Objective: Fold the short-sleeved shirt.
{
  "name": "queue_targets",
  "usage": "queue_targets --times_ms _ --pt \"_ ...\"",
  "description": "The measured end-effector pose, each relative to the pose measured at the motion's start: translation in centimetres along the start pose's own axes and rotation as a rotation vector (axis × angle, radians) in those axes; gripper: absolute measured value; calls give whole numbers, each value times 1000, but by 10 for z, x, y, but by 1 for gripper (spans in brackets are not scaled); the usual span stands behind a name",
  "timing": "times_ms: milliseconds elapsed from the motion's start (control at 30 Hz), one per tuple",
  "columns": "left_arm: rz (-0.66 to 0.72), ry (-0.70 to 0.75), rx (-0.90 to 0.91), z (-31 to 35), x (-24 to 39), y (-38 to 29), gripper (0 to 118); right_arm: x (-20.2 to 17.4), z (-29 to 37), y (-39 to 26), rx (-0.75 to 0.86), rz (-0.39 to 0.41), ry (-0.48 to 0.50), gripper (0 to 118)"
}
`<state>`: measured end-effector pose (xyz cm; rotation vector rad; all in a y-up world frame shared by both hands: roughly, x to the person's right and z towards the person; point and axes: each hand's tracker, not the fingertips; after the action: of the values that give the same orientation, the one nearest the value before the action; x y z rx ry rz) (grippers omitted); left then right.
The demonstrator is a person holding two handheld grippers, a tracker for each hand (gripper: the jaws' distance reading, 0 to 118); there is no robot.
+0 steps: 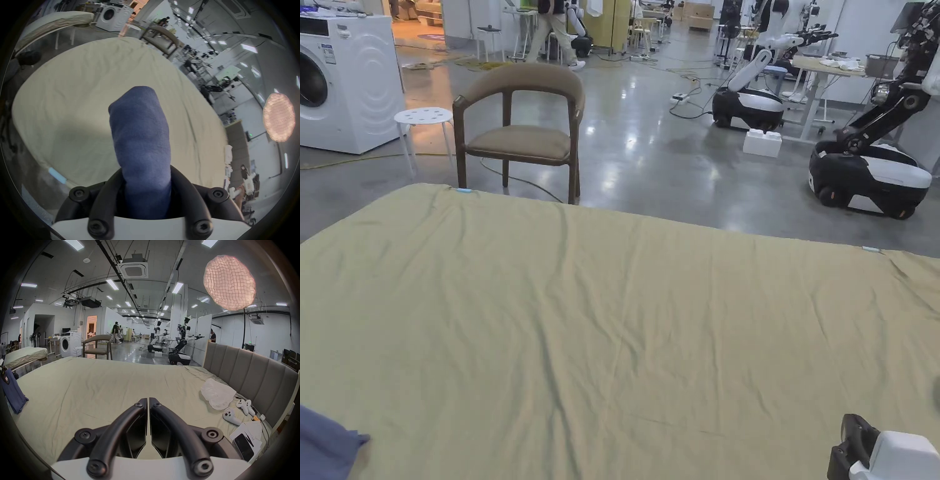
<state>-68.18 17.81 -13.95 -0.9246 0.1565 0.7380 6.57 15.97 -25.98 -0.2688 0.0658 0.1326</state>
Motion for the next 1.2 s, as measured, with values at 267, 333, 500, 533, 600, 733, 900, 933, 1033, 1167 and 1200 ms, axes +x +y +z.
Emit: queue_targets --times_ms 267,333,500,533,600,733,900,933,1033,1167,1200 --pt "-57 235 83 3 9 -4 73 -3 0 -9 -28 8 16 1" --pt "-77 306 91 7 6 1 73 -4 0 -10 -27 7 21 1" --pt "-224 462 203 21 26 -8 73 -7 -1 -11 -33 -7 37 1" --pt "-254 478 236 24 34 -12 73 -8 -1 -11 -34 -7 40 1" --pt "-285 461 261 25 46 -19 73 -10 -1 -13 -35 -9 49 1" --pt "-363 332 322 18 79 -44 73 -14 -1 -16 -35 -21 65 1" --pt "-439 192 400 -15 125 -93 73 -18 0 -20 -39 -42 81 1" --pt "-461 178 425 -25 136 -103 72 -18 0 -20 -40 -47 80 1" --pt "-548 139 474 -55 162 -130 72 -18 -1 -20 -37 -60 84 1" --pt "-595 144 560 -89 212 -161 70 -17 -4 -15 -36 -79 83 1" --pt "-604 129 597 -93 226 -166 68 -16 -4 -14 -34 -82 82 1"
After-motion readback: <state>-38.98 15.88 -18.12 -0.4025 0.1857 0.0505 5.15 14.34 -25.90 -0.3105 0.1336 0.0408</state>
